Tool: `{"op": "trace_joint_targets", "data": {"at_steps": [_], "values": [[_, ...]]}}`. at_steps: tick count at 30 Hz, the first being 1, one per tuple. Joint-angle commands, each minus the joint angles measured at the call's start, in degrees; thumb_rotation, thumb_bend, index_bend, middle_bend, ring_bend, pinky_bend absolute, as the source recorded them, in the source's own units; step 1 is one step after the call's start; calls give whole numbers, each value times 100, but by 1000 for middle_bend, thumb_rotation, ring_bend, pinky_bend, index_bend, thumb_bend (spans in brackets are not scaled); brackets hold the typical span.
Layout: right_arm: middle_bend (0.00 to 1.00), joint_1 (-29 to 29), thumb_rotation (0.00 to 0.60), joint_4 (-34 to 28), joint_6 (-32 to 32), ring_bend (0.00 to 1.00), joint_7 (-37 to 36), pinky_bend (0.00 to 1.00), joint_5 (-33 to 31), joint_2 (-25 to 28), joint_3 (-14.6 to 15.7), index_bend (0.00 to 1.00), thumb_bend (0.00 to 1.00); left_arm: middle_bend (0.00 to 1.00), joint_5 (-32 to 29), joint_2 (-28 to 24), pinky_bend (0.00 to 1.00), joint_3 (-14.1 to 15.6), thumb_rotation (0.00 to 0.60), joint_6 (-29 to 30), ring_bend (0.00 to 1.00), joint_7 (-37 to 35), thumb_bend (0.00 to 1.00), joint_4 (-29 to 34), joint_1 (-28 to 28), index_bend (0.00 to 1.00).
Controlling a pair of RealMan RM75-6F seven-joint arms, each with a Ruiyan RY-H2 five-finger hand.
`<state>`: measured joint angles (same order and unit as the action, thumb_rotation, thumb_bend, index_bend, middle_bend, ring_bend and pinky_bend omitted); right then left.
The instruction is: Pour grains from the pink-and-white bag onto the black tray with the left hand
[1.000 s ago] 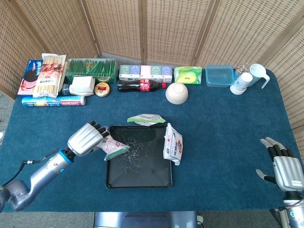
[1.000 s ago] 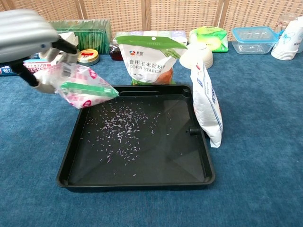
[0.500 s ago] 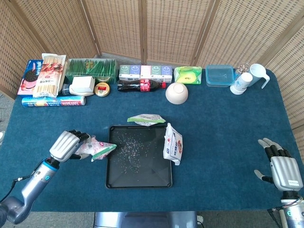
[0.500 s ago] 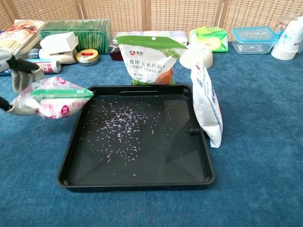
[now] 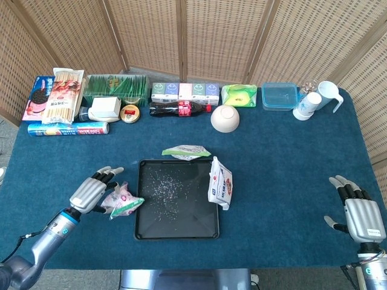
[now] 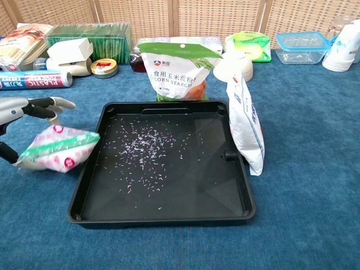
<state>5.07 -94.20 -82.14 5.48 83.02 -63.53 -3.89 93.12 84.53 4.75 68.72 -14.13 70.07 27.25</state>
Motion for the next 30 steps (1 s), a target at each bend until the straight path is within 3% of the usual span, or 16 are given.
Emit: {"op": "trace_joint_targets", "data": {"at_steps": [1, 11, 19, 25, 30], "values": [[126, -2, 600, -7, -3, 166, 4, 211, 15, 1, 10, 137, 0, 0, -37, -179, 20, 25, 563, 19, 0, 90, 0, 219, -12, 31], [126, -18, 600, -51, -37, 166, -2, 212, 49, 27, 23, 137, 0, 0, -130, -812, 20, -16, 550, 448, 0, 136, 0, 574, -303, 0], [126, -22, 600, -65, -63, 166, 13, 212, 68, 31, 20, 137, 0, 0, -782, -1505, 20, -142, 579, 724, 0, 941, 0, 1155, -799, 0], [126, -29, 600, -58, -83, 166, 34, 211, 55, 18, 9, 137, 0, 0, -1096, -2126, 20, 26, 600, 938, 0, 1438, 0, 1968, -1266, 0], [126, -44, 600, -79, -113, 166, 54, 211, 77, 18, 19, 137, 0, 0, -987, -2195, 20, 22, 600, 1228, 0, 1616, 0, 2216, -1491, 0]]}}
